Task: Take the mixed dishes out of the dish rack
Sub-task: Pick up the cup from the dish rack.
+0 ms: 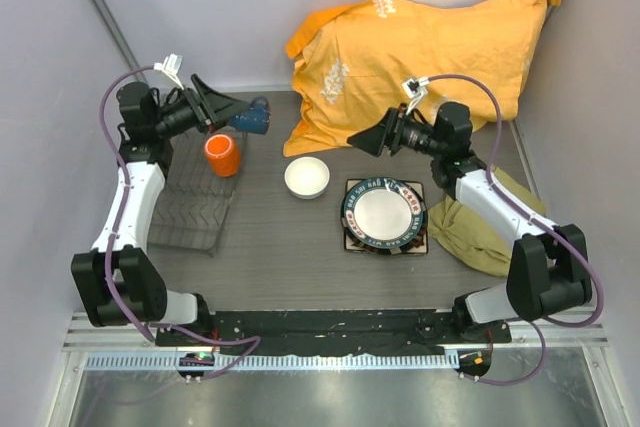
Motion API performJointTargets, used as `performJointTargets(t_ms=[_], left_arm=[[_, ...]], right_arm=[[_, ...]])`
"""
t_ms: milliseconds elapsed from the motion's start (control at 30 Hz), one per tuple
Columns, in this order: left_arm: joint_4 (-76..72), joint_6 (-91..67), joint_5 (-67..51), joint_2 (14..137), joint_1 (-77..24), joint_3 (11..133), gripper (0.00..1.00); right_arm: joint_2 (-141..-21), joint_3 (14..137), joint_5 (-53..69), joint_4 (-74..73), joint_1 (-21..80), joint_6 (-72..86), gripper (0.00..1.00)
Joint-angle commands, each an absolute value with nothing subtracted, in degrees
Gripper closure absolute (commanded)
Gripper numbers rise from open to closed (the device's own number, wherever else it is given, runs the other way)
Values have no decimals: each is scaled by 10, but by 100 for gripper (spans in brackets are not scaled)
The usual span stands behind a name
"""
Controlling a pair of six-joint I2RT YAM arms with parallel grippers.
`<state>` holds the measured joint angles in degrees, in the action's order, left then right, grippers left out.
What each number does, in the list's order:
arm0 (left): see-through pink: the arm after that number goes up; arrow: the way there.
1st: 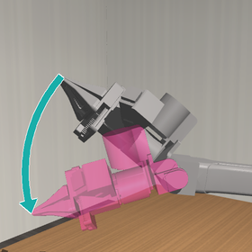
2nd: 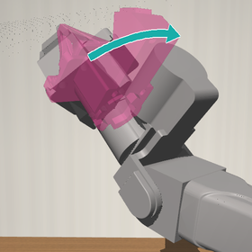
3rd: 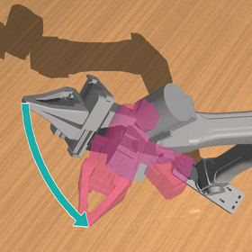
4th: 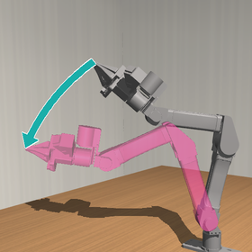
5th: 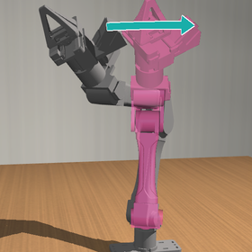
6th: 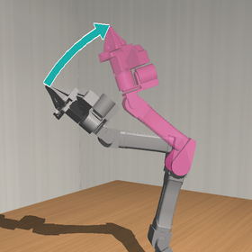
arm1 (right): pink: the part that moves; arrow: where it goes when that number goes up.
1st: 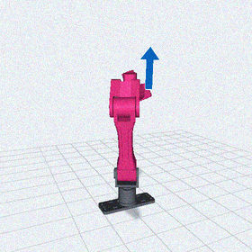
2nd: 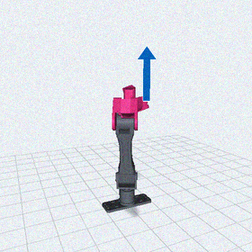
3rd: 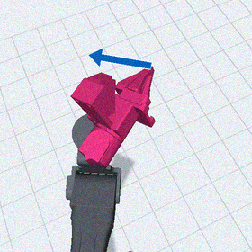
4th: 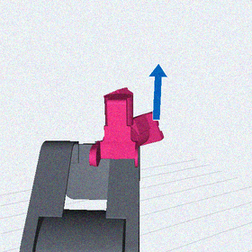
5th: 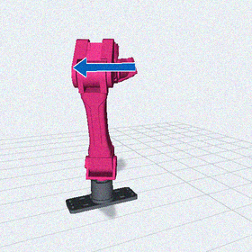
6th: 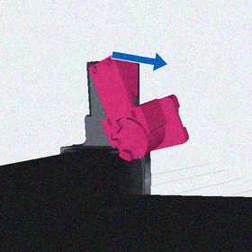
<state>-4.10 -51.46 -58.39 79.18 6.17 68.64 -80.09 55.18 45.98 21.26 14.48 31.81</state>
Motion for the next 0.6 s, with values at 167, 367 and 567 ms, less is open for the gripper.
performJointTargets(t_ms=[167, 367, 567], left_arm=[[-351, -777, -618, 771, 52, 643, 100], [-433, -830, -611, 781, 26, 610, 100], [-456, -847, -612, 790, 19, 597, 100]], right_arm=[[-857, 633, 455, 366, 218, 377, 21], [-907, 696, 453, 367, 264, 366, 24], [-961, 752, 461, 378, 285, 380, 28]])
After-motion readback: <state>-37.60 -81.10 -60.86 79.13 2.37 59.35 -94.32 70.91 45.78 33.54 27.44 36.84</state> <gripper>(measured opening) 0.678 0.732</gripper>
